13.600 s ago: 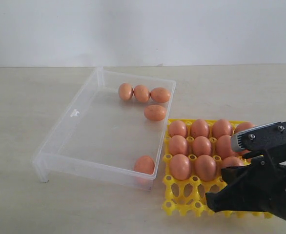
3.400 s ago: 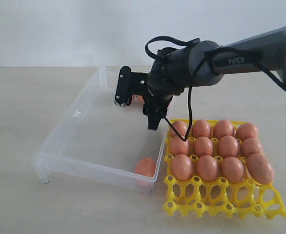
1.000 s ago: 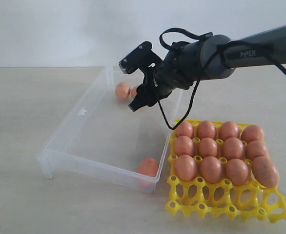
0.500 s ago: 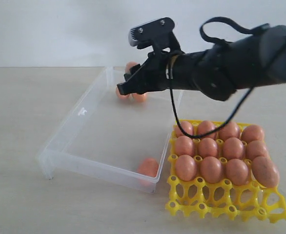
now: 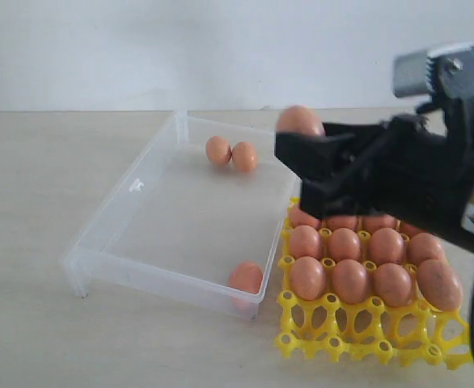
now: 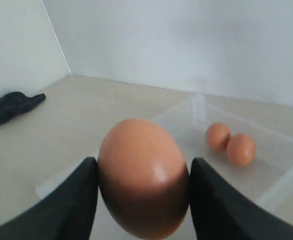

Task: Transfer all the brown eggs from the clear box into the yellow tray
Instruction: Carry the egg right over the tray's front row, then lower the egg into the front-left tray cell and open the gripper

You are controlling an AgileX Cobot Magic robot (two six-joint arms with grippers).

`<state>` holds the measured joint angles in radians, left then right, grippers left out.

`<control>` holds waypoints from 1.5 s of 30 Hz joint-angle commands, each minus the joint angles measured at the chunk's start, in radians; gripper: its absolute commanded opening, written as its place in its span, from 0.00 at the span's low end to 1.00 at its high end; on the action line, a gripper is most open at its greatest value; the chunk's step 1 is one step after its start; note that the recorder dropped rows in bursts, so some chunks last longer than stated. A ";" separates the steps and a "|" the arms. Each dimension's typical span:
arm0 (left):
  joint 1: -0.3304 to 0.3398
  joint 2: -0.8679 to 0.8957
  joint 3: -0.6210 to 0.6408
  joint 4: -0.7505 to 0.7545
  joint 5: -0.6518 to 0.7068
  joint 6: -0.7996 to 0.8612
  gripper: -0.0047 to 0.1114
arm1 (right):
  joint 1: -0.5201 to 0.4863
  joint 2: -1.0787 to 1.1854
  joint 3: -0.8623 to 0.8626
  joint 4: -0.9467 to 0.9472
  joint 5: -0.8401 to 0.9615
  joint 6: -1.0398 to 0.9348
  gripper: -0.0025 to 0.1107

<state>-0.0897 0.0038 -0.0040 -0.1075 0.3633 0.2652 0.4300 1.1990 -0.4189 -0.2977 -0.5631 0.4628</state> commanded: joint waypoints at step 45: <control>0.004 -0.004 0.004 0.000 -0.004 -0.011 0.08 | 0.001 0.454 0.198 -0.095 -0.224 -0.126 0.05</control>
<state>-0.0897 0.0038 -0.0040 -0.1075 0.3633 0.2652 0.4300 1.6510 -0.2193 -0.3977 -0.7729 0.3515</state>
